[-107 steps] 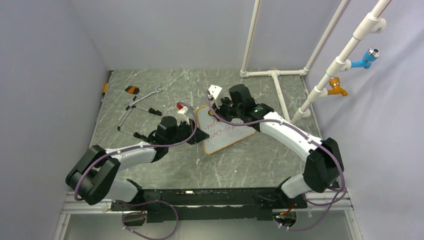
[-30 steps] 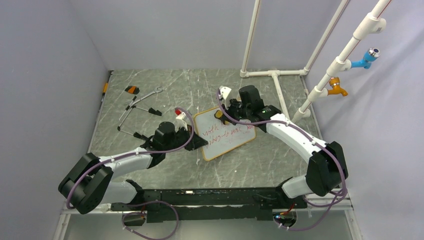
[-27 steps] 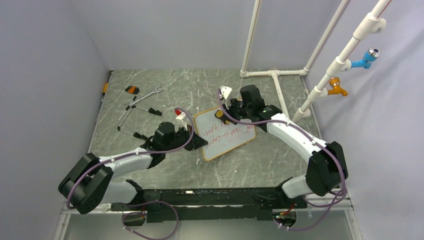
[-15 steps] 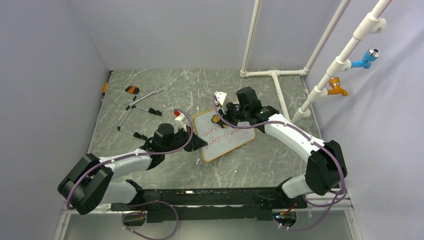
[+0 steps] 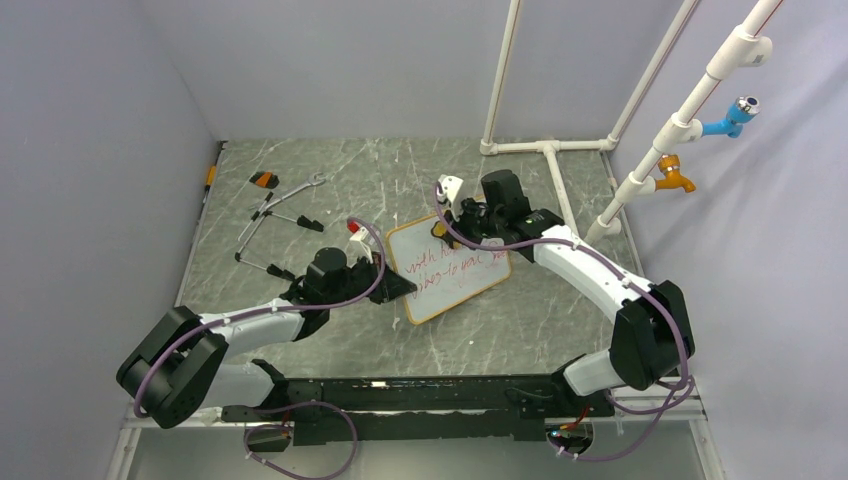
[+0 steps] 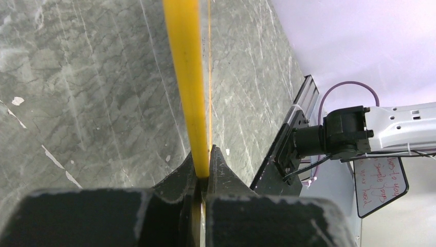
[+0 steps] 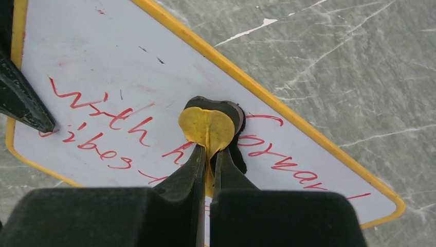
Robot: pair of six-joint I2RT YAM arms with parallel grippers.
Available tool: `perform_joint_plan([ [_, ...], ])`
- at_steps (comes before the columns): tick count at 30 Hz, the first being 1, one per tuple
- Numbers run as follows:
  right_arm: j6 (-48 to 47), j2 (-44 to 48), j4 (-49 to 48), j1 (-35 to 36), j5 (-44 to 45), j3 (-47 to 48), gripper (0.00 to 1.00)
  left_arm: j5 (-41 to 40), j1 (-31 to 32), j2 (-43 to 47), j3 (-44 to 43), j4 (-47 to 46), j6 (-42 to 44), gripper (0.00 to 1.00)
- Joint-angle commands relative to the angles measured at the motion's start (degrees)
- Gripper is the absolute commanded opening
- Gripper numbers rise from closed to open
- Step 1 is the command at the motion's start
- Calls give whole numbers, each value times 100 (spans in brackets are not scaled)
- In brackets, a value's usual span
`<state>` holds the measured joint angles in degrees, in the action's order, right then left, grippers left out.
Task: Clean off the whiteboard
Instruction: Erase the whiteboard at the center of the board.
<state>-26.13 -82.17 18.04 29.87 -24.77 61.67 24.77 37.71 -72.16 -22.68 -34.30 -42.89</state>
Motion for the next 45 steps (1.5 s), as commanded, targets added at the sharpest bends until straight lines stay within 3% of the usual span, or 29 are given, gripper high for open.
perform_joint_plan([
  [1, -315, -59, 199, 260, -639, 34, 0, 521, 134, 59, -14, -800, 177, 0],
  [4, -172, -79, 110, 366, -669, 60, 0, 537, 132, 55, -13, -802, 167, 0],
  [10, 921, 36, -915, 183, 1627, -102, 0, 494, 136, 44, -4, -754, 210, 0],
  [13, 861, 9, -1102, 142, 2192, -179, 0, 481, 136, 46, -28, -696, 238, 0],
  [17, 497, -129, -624, 155, 1557, -62, 0, 488, 133, 82, -62, -609, 286, 0],
  [21, -181, -197, 88, 241, -50, 43, 0, 484, 136, 106, -55, -587, 317, 0],
  [24, -425, -169, 367, 339, -785, 85, 0, 508, 132, 89, -51, -612, 325, 0],
  [26, -68, -152, 116, 336, -471, 91, 0, 510, 137, 101, -47, -597, 334, 0],
  [31, 940, -88, -893, 182, 1689, -106, 0, 500, 136, 132, -18, -602, 352, 0],
  [34, 885, -123, -1053, 167, 2173, -143, 0, 520, 134, 111, -14, -668, 335, 0],
  [40, 300, -296, -450, 177, 1721, 37, 0, 488, 135, 180, 29, -655, 333, 0],
  [45, -513, -334, 432, 276, -443, 112, 0, 469, 124, 207, 44, -623, 361, 0],
])
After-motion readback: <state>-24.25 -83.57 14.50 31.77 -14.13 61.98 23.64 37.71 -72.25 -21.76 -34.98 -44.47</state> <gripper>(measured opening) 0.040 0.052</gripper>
